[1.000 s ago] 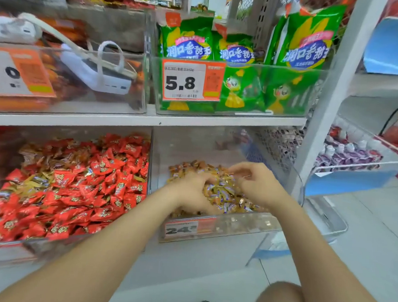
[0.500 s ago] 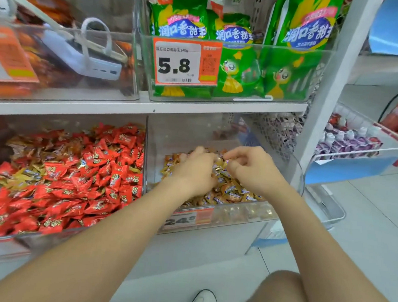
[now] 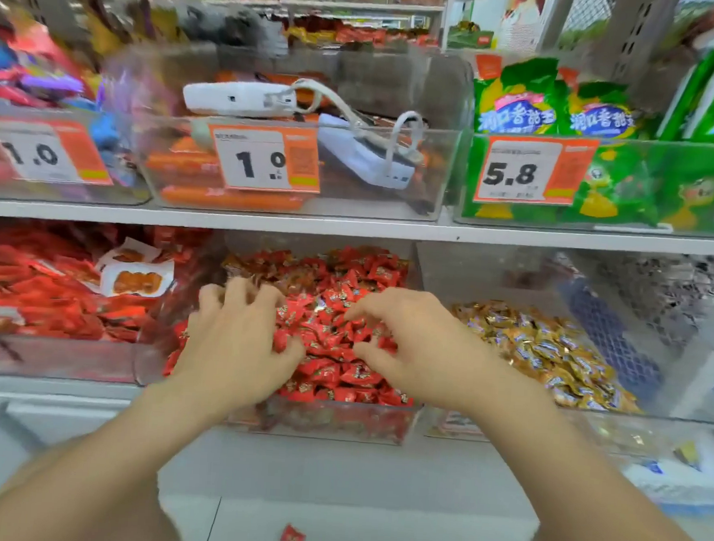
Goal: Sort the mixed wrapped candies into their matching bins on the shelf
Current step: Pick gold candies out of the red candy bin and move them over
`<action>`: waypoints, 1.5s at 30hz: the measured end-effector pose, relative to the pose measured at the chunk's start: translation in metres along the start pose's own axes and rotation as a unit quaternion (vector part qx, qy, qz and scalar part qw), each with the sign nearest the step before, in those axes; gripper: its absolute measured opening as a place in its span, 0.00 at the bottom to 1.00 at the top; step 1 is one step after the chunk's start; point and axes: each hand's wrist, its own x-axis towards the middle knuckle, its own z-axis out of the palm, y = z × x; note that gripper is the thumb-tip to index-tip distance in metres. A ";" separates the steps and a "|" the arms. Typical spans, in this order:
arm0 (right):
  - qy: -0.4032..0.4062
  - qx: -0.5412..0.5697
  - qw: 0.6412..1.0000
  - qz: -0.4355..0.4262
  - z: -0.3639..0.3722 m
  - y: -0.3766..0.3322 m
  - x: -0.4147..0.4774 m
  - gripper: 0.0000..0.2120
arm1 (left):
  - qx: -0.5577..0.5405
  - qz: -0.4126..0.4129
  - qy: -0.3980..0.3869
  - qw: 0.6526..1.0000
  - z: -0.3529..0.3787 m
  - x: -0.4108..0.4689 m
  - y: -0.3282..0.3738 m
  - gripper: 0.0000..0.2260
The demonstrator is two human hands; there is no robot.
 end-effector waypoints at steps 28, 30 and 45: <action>-0.013 -0.061 0.998 -0.004 0.033 -0.011 0.096 0.26 | -0.069 0.083 0.090 0.990 0.011 0.033 -0.067 0.13; 0.003 -0.069 0.997 0.043 0.020 -0.013 0.077 0.09 | -0.131 0.054 0.040 0.989 0.003 0.018 -0.058 0.13; -0.294 -0.100 0.930 0.195 0.031 -0.032 0.041 0.44 | 0.017 -0.052 -0.325 0.944 -0.012 0.029 -0.041 0.33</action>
